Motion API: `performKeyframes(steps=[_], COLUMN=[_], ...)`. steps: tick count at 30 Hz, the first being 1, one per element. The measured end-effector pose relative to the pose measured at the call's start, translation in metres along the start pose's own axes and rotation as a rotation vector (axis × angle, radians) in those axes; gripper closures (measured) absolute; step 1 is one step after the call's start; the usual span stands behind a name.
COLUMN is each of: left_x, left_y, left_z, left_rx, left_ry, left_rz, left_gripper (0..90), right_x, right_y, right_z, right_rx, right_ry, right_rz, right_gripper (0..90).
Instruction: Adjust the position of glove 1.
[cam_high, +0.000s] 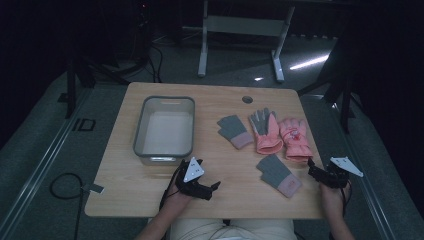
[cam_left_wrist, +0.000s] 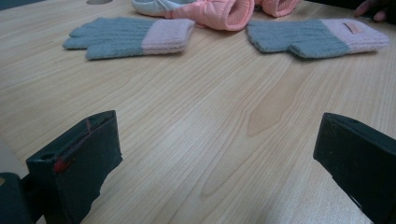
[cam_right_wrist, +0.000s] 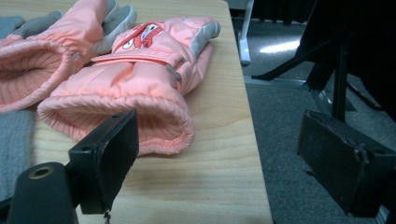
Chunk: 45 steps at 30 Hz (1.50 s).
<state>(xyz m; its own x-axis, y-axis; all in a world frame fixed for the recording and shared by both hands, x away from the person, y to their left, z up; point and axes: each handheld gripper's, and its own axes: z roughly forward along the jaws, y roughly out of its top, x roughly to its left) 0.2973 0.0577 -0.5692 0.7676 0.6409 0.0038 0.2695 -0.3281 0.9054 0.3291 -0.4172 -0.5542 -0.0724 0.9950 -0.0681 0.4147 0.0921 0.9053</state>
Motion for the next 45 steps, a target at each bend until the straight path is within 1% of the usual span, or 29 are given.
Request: performKeyframes(steps=[3, 6, 8, 11, 14, 15, 17, 19, 23, 26, 28, 31, 34, 36, 37, 40, 42, 45], left_x=[0.000, 0.000, 0.001, 0.001, 0.001, 0.000, 0.000, 0.000, 0.000, -0.001, -0.002, -0.003, -0.003, -0.003, 0.000, 0.000, 0.000, 0.000], left_y=[0.000, 0.000, 0.000, 0.000, 0.000, 0.000, 0.000, 0.000, 0.000, 0.000, -0.001, -0.001, -0.001, -0.001, -0.001, -0.001, -0.001, -0.001], left_z=[0.000, 0.000, 0.000, 0.000, 0.000, 0.000, 0.000, 0.000, 0.000, -0.001, -0.001, -0.002, -0.002, -0.002, -0.002, -0.003, -0.003, -0.003], left_rx=[0.000, -0.002, 0.001, 0.003, 0.000, 0.001, 0.001, -0.003, -0.008, -0.015, -0.017, -0.024, -0.025, -0.025, -0.028, -0.034, -0.034, -0.031], left_ry=[-0.001, -0.004, -0.007, -0.005, -0.003, -0.003, -0.003, -0.006, 0.010, 0.019, 0.034, 0.037, 0.031, 0.031, 0.021, 0.015, 0.015, 0.015], left_rz=[0.000, -0.001, -0.002, -0.004, -0.004, 0.000, 0.001, -0.006, -0.013, -0.008, -0.006, 0.008, 0.009, 0.009, -0.008, -0.018, -0.017, -0.007], left_gripper=[0.4, 0.4, 0.4, 0.4, 0.4, 0.4, 0.4, 0.4, 0.4, 0.4, 0.4, 0.4, 0.4, 0.4, 0.4, 0.4, 0.4, 0.4], right_x=[0.000, -0.001, -0.001, 0.001, 0.002, 0.002, 0.002, 0.002, 0.003, 0.004, 0.005, 0.006, 0.009, 0.010, 0.014, 0.019, 0.020, 0.027], right_y=[0.002, 0.006, 0.010, 0.017, 0.019, 0.027, 0.032, 0.039, 0.053, 0.063, 0.071, 0.082, 0.092, 0.096, 0.103, 0.111, 0.114, 0.122], right_z=[-0.002, -0.006, -0.010, -0.014, -0.015, -0.018, -0.019, -0.021, -0.023, -0.025, -0.025, -0.026, -0.026, -0.025, -0.024, -0.022, -0.022, -0.019], right_rx=[0.015, 0.015, 0.010, 0.004, 0.000, 0.000, -0.008, -0.013, -0.015, -0.021, -0.029, -0.039, -0.049, -0.052, -0.054, -0.060, -0.062, -0.065], right_ry=[0.003, 0.006, 0.009, 0.007, 0.008, 0.015, 0.014, 0.010, 0.002, 0.002, 0.005, 0.016, 0.033, 0.036, 0.046, 0.058, 0.058, 0.078], right_rz=[-0.005, 0.001, 0.002, -0.015, -0.014, 0.003, 0.008, 0.009, 0.025, 0.022, 0.020, 0.006, 0.008, 0.002, -0.004, -0.015, -0.019, -0.025], right_gripper=[12.9, 12.9, 12.9, 12.9, 12.9, 12.7, 12.6, 12.5, 12.4, 12.4, 12.4, 12.4, 12.4, 12.4, 12.5, 12.5, 12.6, 12.5])
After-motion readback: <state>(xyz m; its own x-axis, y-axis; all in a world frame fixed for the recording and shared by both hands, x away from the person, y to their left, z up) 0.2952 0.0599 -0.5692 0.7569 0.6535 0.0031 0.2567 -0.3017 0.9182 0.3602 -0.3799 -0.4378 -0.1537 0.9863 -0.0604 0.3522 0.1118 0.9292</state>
